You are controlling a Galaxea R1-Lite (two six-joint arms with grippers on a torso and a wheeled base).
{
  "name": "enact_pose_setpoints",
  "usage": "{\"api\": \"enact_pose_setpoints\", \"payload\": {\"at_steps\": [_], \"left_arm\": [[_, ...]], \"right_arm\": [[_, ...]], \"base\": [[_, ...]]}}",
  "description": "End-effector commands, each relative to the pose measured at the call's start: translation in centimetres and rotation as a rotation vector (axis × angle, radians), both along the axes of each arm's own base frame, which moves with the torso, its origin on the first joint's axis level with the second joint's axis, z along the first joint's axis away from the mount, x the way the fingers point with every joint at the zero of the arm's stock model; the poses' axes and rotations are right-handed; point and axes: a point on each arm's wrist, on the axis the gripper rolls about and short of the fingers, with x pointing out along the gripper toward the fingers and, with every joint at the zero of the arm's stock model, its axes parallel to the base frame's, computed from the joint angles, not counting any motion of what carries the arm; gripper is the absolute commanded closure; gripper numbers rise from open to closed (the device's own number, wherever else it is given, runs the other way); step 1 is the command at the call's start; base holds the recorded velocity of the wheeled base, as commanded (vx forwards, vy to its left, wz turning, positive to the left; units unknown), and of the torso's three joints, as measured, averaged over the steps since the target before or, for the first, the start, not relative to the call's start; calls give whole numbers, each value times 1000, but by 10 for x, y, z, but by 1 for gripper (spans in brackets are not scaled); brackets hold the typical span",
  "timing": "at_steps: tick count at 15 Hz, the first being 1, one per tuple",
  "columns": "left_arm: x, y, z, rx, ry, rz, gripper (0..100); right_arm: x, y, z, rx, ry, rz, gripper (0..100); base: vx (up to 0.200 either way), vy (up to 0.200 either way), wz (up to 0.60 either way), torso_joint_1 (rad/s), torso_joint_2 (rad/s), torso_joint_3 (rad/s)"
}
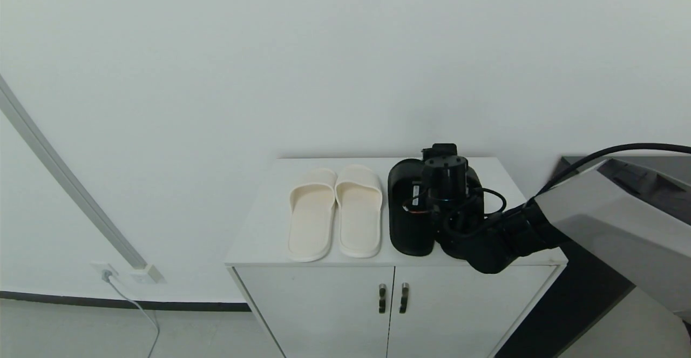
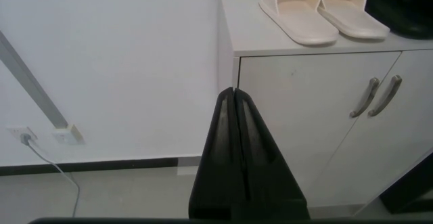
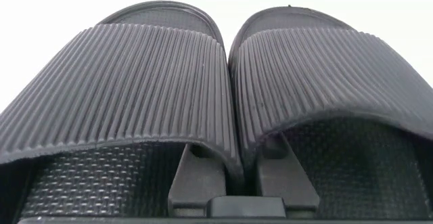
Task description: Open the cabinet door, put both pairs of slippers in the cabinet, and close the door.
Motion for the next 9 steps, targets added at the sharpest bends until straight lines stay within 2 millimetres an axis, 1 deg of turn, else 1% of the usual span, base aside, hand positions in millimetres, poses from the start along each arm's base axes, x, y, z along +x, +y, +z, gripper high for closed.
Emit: {"api": "enact_pose_setpoints", "payload": {"at_steps": [1, 2, 3, 4, 6, 7, 9], "left_arm": [[0, 0, 0, 0, 2, 1, 100], [0, 0, 0, 0, 0, 1, 100], [0, 0, 0, 0, 0, 1, 100], [0, 0, 0, 0, 0, 1, 100], [0, 0, 0, 0, 2, 1, 100], [0, 0, 0, 0, 2, 1, 100], [0, 0, 0, 0, 0, 1, 100]], "right_arm": [[-17, -5, 31, 22, -41, 16, 100], [-29, -9, 40, 15, -46, 32, 100], [-37, -12, 45, 13, -46, 51, 100], [-71, -18, 56, 14, -28, 180, 100], [-121, -29, 62, 13, 12, 387, 100], [-143, -35, 63, 11, 26, 450, 100], [-177, -45, 58, 2, 59, 567, 100]], "base": [[0, 0, 0, 0, 0, 0], [0, 0, 0, 0, 0, 0], [0, 0, 0, 0, 0, 0], [0, 0, 0, 0, 0, 0], [0, 0, 0, 0, 0, 0], [0, 0, 0, 0, 0, 0], [0, 0, 0, 0, 0, 0]]}}
